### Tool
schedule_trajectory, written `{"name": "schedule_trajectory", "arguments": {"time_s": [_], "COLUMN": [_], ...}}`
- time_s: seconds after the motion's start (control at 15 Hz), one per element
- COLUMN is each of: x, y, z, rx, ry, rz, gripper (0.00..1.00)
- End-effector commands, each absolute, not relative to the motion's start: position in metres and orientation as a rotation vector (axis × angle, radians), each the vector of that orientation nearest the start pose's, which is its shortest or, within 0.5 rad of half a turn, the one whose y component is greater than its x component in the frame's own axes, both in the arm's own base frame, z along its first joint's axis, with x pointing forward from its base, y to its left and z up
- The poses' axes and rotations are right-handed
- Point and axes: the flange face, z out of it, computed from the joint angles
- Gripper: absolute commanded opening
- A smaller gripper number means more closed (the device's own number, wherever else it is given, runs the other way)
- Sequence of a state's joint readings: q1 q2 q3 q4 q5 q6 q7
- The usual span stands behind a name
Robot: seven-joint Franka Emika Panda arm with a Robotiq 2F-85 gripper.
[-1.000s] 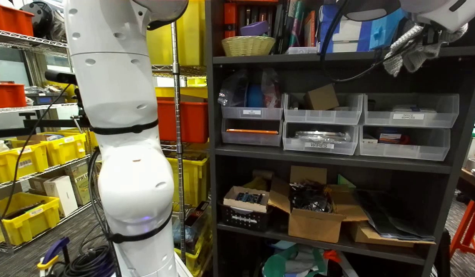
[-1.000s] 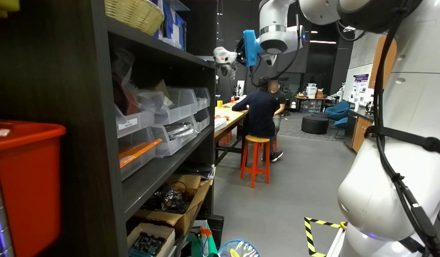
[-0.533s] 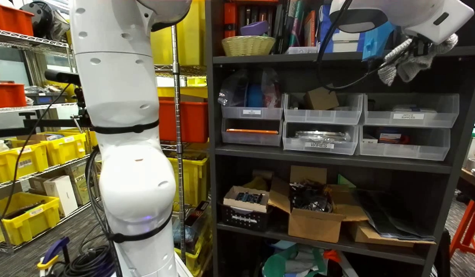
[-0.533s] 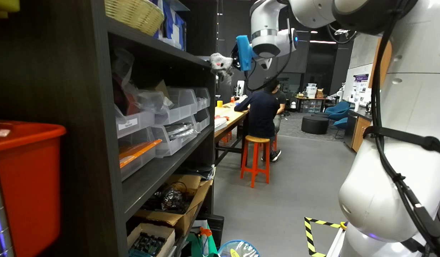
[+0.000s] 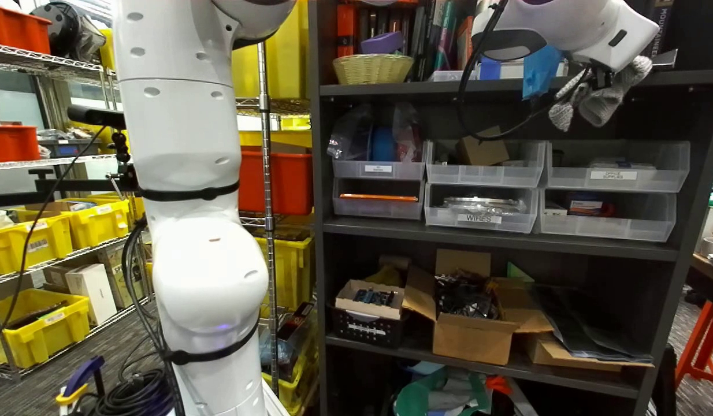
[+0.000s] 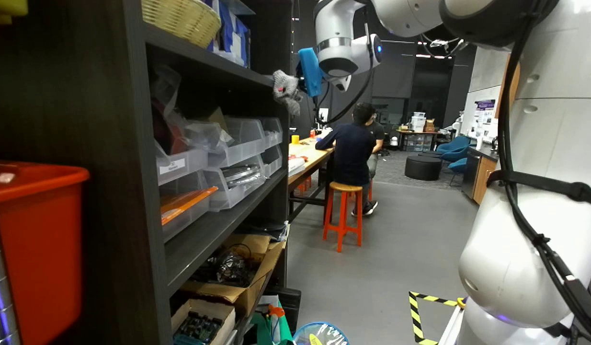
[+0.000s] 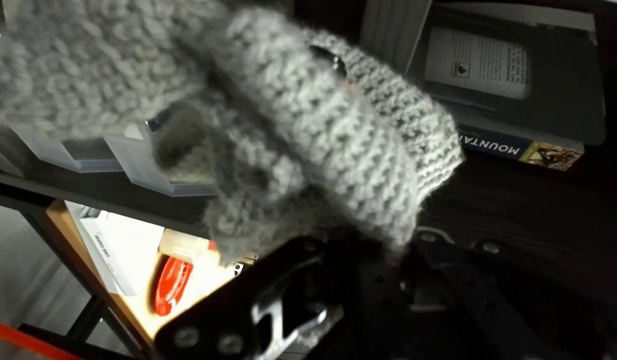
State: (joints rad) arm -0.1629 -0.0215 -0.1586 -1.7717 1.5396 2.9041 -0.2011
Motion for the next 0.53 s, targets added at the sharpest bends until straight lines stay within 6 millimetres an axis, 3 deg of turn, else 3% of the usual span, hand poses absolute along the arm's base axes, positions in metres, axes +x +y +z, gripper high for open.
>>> {"name": "schedule_trajectory", "arguments": {"time_s": [0.0, 0.47], "x": [0.548, 0.559], "y": [-0.234, -0.205], "z": [0.654, 0.651], "rx": [-1.466, -1.628], "ry": [1.272, 1.146], "rz": [-1.329, -1.294], "gripper": [0.03, 0.03]}}
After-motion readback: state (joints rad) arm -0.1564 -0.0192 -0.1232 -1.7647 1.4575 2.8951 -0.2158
